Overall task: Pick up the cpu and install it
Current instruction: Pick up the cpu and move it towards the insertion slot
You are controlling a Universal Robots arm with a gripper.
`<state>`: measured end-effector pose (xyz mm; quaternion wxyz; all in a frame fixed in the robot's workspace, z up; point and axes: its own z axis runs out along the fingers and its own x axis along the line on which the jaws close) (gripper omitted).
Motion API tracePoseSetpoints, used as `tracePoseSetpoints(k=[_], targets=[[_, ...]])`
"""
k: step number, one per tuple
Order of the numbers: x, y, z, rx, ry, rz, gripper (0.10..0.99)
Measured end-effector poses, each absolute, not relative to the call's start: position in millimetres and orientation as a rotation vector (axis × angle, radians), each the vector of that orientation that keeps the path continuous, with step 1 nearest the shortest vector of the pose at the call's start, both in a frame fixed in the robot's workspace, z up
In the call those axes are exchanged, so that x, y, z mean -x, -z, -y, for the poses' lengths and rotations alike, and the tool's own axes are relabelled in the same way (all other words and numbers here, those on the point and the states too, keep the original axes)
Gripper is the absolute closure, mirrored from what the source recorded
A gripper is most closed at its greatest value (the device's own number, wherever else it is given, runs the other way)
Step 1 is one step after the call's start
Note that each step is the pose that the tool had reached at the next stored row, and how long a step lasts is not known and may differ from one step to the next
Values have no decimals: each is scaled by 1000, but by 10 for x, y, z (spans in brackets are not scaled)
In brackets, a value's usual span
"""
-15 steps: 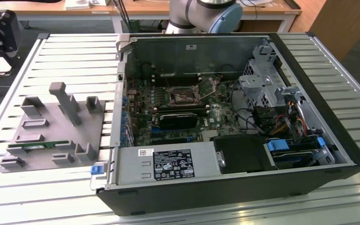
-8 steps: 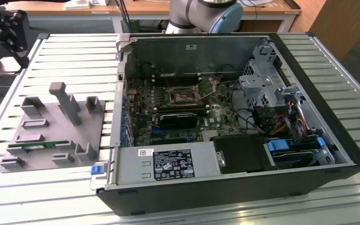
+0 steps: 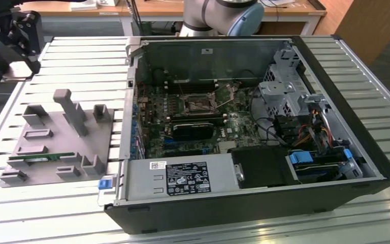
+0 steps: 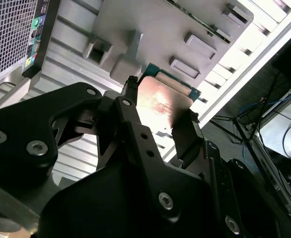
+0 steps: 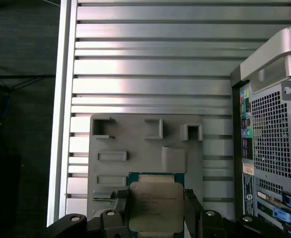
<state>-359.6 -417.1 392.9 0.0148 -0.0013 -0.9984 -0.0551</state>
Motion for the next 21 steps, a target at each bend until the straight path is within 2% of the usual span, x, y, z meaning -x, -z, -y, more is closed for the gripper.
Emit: tracePoseSetpoints(k=[21], targets=[[3249,-3930,4171,4,171,3107,557]])
